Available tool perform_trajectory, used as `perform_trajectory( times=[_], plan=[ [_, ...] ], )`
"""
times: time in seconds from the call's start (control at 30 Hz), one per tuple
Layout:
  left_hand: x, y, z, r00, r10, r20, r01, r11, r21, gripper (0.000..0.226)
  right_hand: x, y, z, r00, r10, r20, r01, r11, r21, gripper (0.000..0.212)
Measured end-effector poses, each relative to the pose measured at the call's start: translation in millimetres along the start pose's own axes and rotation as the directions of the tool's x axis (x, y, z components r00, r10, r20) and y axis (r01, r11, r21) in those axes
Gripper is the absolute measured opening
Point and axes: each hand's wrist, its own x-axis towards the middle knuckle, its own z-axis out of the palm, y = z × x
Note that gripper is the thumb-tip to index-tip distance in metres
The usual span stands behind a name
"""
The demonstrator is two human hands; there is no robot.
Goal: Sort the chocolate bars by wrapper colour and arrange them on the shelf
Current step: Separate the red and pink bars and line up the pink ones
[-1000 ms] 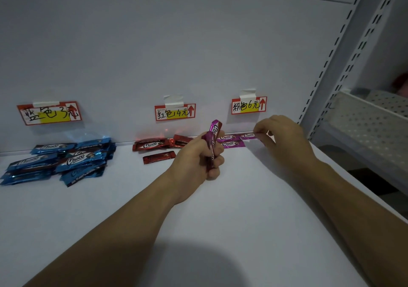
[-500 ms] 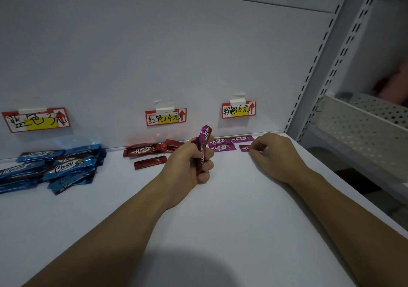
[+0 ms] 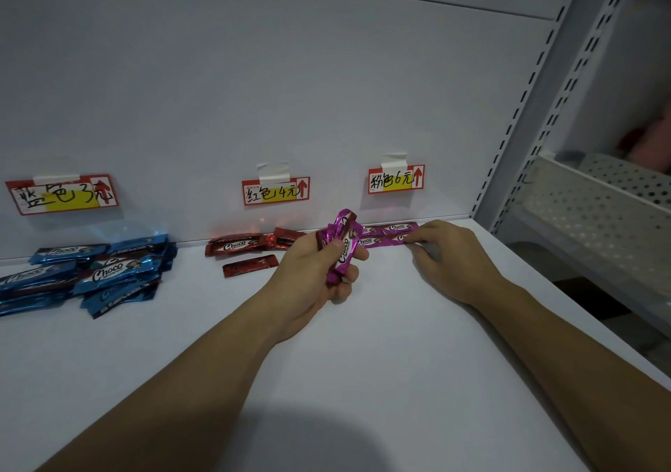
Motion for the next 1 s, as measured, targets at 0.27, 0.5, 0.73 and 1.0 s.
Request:
perform_trajectory(
  times=[0.27,0.5,0.73,1.0],
  plan=[
    [-3.2,0.3,2.4,0.994,0.111,-0.005,-0.108,0.974,0.198,0.024,-2.8,-46.2,-14.4,0.991,0.106,-0.078,-0.051,0.854,0.518,0.019],
    [-0.9,-1.9,3.7,0.991,0.130,-0.036,-0.120,0.972,0.202,0.020,-3.0,-71.6,-26.7,0.984,0.178,0.019,-0.119,0.570,0.813,0.034],
    [1.9,-2.3,2.9,0.982,0.081,-0.171,-0.073,0.996,0.054,0.021,-3.8,-36.1,-9.5,0.980,0.162,0.111,-0.193,0.902,0.387,0.017],
    [2.8,-0.8,-4.8,0.999,-0.004,-0.037,-0.004,0.971,-0.238,0.031,-14.5,-46.8,-1.0,0.995,-0.040,0.093,0.021,0.978,0.207,0.030]
  ],
)
